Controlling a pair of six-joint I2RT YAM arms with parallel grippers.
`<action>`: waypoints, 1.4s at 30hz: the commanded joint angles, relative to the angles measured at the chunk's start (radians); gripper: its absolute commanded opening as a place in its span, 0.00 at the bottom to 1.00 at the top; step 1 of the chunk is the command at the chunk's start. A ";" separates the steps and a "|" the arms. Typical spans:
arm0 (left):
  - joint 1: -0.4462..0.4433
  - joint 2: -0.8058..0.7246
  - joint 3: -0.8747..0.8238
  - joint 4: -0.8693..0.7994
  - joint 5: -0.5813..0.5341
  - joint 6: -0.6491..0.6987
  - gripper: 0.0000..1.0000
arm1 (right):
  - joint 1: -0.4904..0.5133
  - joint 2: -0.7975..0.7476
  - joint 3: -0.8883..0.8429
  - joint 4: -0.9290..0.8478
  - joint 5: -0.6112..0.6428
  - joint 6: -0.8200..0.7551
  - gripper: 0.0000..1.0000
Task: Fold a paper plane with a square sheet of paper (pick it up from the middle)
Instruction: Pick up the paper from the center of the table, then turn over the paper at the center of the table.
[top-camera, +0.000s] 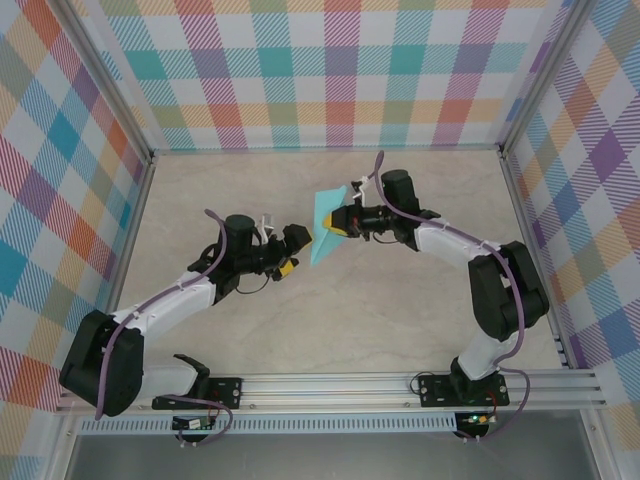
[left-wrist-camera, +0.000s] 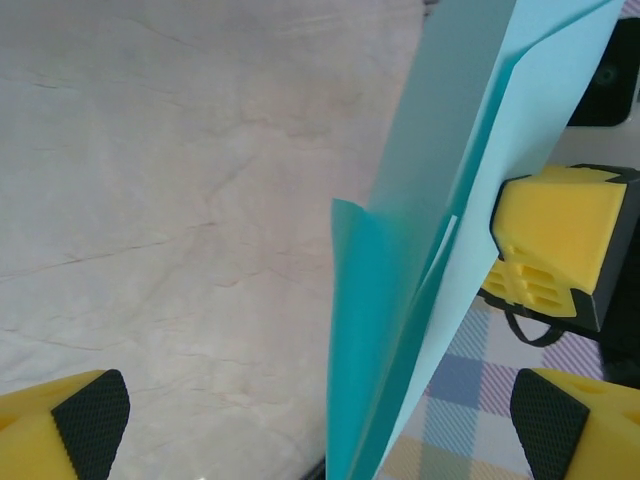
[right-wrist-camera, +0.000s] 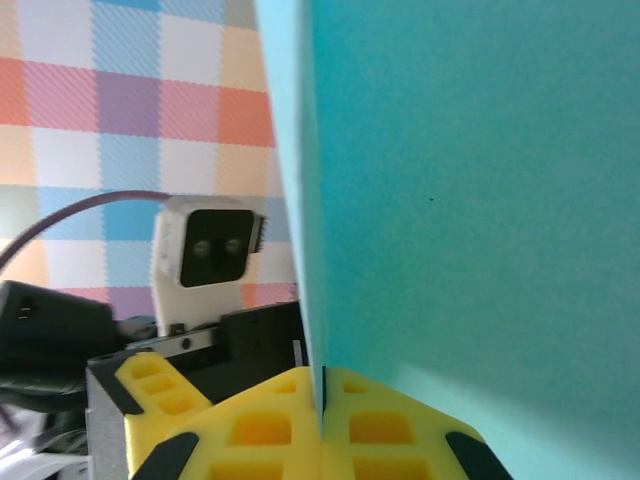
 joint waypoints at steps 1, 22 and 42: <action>0.005 0.008 -0.006 0.168 0.084 -0.082 1.00 | 0.004 -0.002 0.028 0.108 -0.105 0.117 0.03; -0.008 0.035 0.009 0.386 0.087 -0.150 0.35 | 0.010 -0.002 0.034 0.138 -0.194 0.207 0.05; -0.041 0.017 0.400 -0.856 -0.439 0.449 0.05 | -0.017 -0.207 0.097 -0.654 0.432 -0.290 0.91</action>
